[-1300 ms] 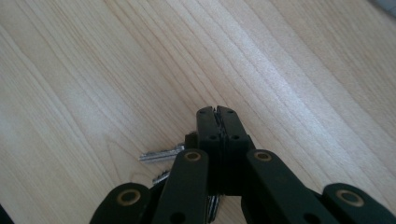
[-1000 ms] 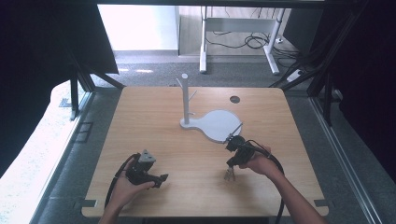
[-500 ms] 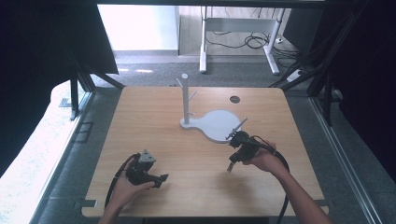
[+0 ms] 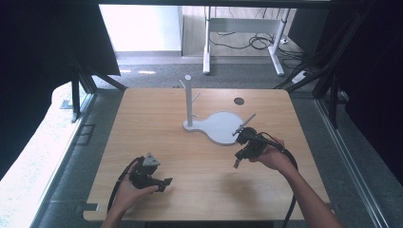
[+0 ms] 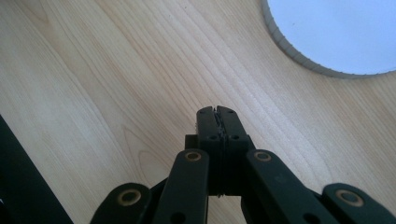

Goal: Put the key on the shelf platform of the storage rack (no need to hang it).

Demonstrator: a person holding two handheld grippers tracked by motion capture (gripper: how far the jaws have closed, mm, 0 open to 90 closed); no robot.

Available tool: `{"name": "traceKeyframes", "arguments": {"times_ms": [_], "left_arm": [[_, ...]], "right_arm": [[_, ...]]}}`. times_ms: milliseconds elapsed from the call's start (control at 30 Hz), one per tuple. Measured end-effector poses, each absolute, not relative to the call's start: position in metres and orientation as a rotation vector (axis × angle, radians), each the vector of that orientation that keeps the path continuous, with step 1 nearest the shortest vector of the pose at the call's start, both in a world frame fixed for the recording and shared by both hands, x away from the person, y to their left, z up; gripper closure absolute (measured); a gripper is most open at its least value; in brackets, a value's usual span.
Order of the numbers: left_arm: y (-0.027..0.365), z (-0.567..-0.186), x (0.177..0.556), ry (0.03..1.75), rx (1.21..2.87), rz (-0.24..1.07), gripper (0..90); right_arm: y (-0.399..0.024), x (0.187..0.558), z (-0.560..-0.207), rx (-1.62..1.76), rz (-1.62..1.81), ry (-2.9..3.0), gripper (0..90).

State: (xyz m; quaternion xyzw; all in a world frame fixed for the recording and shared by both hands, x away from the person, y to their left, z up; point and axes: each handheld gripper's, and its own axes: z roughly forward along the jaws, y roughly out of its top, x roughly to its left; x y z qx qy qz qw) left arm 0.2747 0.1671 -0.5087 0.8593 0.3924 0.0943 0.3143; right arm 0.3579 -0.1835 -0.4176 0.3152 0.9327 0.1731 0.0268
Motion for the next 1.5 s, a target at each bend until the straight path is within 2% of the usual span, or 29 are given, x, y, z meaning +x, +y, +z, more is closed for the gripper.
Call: {"name": "traceKeyframes", "arguments": {"times_ms": [1500], "left_arm": [[0.166, -0.510, 0.275, 1.043, 2.264, 0.244, 20.3]], "right_arm": [[-0.175, 0.395, -0.404, 1.010, 0.526, 2.861, 90.0]]}}
